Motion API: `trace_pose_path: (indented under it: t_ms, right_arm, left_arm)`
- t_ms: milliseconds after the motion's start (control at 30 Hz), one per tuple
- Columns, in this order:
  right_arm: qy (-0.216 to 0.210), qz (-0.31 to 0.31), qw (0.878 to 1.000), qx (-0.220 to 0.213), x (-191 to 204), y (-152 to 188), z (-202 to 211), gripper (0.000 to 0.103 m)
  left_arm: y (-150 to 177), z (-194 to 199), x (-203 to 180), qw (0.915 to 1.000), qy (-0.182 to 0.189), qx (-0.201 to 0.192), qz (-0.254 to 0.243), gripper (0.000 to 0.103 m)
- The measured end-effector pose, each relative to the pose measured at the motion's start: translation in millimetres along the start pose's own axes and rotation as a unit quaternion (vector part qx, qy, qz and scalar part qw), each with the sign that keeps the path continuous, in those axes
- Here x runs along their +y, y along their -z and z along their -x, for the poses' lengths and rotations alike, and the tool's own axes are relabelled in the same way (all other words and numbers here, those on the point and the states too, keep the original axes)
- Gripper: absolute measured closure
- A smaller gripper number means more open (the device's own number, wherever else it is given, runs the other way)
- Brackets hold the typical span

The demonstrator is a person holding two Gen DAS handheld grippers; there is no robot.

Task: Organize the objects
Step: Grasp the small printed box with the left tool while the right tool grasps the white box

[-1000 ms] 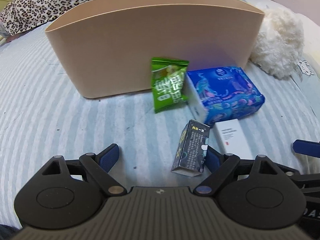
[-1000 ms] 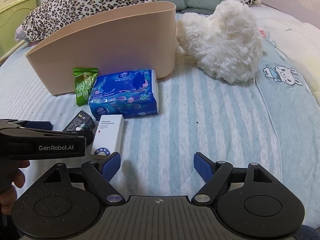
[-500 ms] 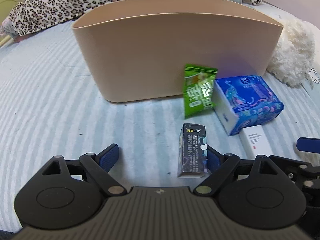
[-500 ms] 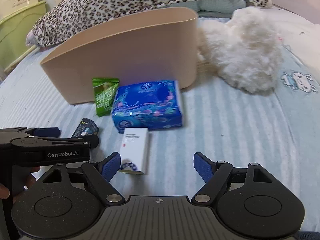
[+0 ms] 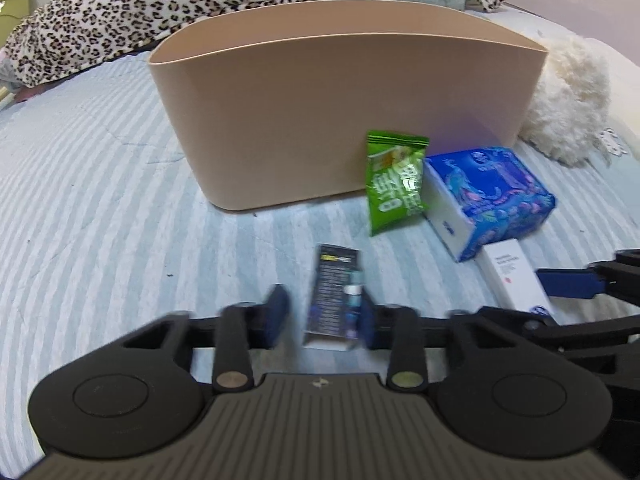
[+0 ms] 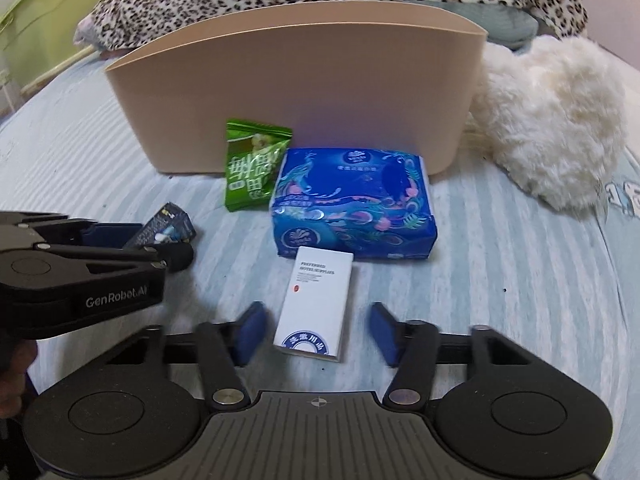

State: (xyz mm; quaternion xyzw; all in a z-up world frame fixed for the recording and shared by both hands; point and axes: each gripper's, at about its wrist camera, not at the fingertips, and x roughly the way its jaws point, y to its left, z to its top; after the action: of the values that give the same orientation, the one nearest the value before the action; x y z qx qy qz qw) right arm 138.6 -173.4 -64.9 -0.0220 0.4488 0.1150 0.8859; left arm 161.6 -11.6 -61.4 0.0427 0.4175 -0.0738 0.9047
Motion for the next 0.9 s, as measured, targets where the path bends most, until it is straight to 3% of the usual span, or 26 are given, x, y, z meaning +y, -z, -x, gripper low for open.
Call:
trace_pose_path:
  t_ms: [67,433,900]
  right_arm:
    - [0.0,0.008,1.0,-0.001,2.6,0.5,3.9,0.075]
    - [-0.01,0.0,0.999,-0.036,0.5,-1.9,37.7,0.075]
    - [-0.021,-0.024,0.99,-0.137,-15.9,-28.8,102.1,0.075]
  left_arm:
    - [2.0,3.5,-0.5,1.0,0.001,0.002,-0.002,0.078]
    - [3.2,29.8,4.7,0.9999,-0.01,-0.009,0.004,0.079]
    - [-18.4,90.0,11.0,0.9967,-0.016,-0.079,-0.008,0.078]
